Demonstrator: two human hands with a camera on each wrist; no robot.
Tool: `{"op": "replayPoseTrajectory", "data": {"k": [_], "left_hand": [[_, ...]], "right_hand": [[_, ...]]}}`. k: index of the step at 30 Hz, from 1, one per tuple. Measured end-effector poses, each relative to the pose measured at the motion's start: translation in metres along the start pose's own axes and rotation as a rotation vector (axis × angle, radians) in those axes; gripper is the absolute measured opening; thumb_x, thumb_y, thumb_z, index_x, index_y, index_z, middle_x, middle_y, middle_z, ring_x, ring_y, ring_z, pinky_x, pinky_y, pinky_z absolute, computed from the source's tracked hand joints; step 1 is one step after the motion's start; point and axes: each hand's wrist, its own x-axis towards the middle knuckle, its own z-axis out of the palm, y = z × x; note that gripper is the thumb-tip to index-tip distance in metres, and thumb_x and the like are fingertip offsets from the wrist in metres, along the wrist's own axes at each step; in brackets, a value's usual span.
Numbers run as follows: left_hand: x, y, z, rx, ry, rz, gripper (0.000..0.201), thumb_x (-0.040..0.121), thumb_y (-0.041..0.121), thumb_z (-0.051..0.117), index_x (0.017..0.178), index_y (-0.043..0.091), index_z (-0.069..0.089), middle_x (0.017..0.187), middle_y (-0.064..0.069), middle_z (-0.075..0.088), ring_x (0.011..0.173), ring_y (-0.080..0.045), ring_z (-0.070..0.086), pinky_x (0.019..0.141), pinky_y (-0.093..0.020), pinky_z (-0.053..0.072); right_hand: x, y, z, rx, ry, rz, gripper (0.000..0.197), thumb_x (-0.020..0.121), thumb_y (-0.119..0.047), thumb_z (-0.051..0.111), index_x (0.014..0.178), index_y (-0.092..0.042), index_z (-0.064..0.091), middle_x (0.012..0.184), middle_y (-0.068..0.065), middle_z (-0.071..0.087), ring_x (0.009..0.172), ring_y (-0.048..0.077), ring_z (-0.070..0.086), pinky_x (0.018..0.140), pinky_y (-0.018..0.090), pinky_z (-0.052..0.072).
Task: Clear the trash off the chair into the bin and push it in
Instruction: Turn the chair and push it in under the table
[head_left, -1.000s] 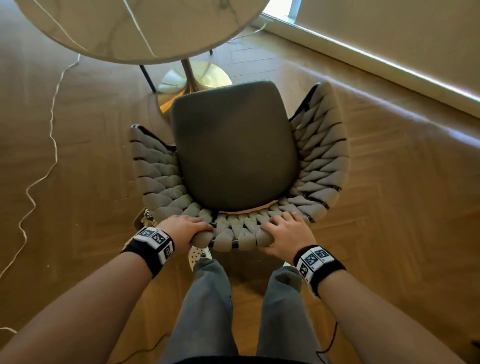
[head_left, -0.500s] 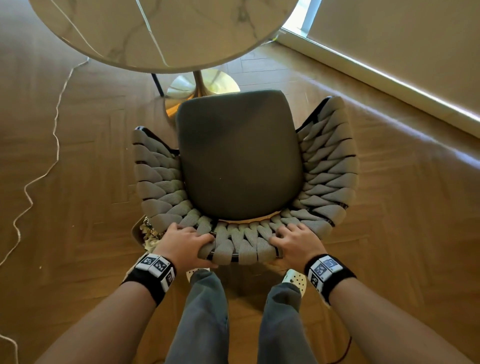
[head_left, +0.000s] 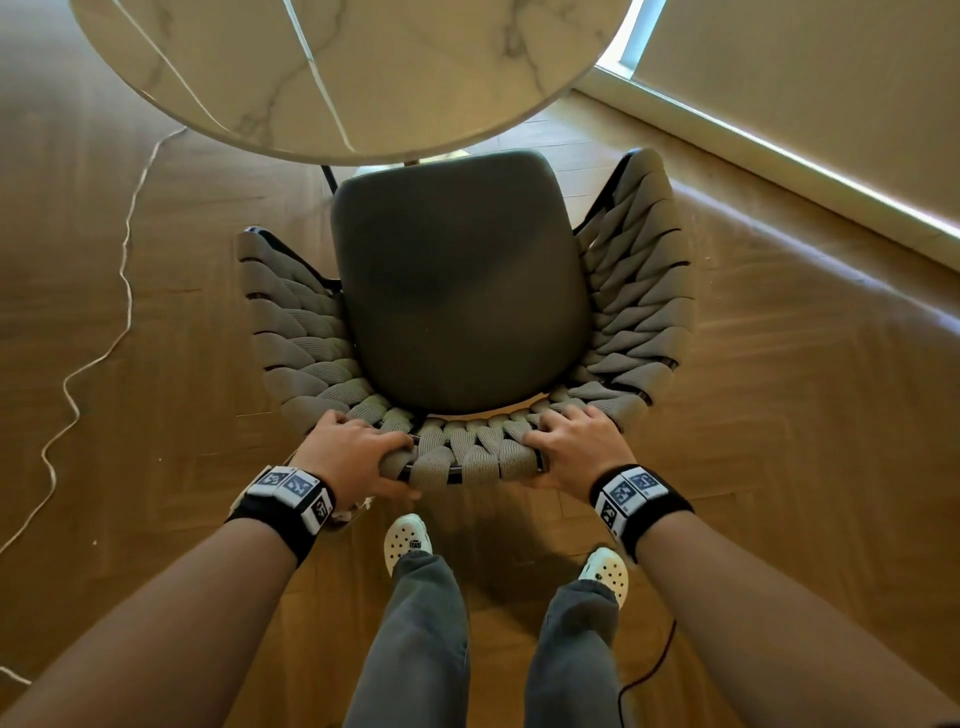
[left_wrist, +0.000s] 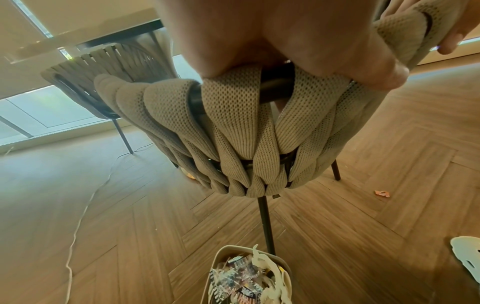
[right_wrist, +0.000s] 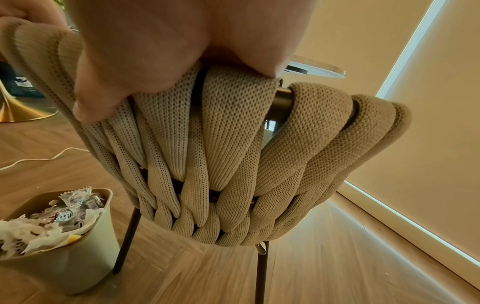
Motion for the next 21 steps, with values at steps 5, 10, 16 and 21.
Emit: {"op": "replayPoseTrajectory", "data": {"k": [5,10,16,21], "left_hand": [[0.009,-0.021,-0.012,0.014,-0.029,-0.024,0.09,0.063,0.097,0.021,0.133,0.047,0.046,0.123,0.014,0.066,0.117,-0.012,0.059,0.106,-0.043,0.033],[0.015,-0.039,-0.02,-0.033,-0.059,-0.072,0.073,0.072,0.088,0.046,0.133,0.047,0.047,0.122,0.015,0.066,0.114,-0.012,0.059,0.106,-0.044,0.03],[0.016,-0.047,-0.021,-0.023,-0.063,-0.061,0.074,0.072,0.088,0.045,0.133,0.047,0.047,0.121,0.015,0.066,0.113,-0.012,0.059,0.106,-0.043,0.03],[0.015,-0.047,-0.022,-0.043,-0.068,-0.061,0.073,0.071,0.089,0.045,0.13,0.046,0.049,0.117,0.015,0.067,0.108,-0.013,0.06,0.104,-0.043,0.031]], "right_hand": [[0.02,-0.002,-0.015,0.008,0.003,0.008,0.06,0.081,-0.075,0.053,0.123,-0.034,0.064,0.119,0.003,0.066,0.11,0.029,0.061,0.098,0.046,0.042],[0.04,-0.006,-0.027,0.023,0.013,0.029,0.061,0.081,-0.072,0.057,0.127,-0.033,0.061,0.125,0.003,0.063,0.116,0.028,0.058,0.102,0.048,0.04],[0.046,-0.01,-0.032,0.022,-0.002,0.051,0.06,0.081,-0.073,0.055,0.127,-0.035,0.06,0.124,0.002,0.063,0.116,0.027,0.057,0.101,0.046,0.041],[0.047,-0.011,-0.038,0.077,-0.046,0.073,0.06,0.079,-0.072,0.059,0.128,-0.037,0.056,0.128,0.0,0.059,0.12,0.024,0.053,0.104,0.043,0.038]]}}
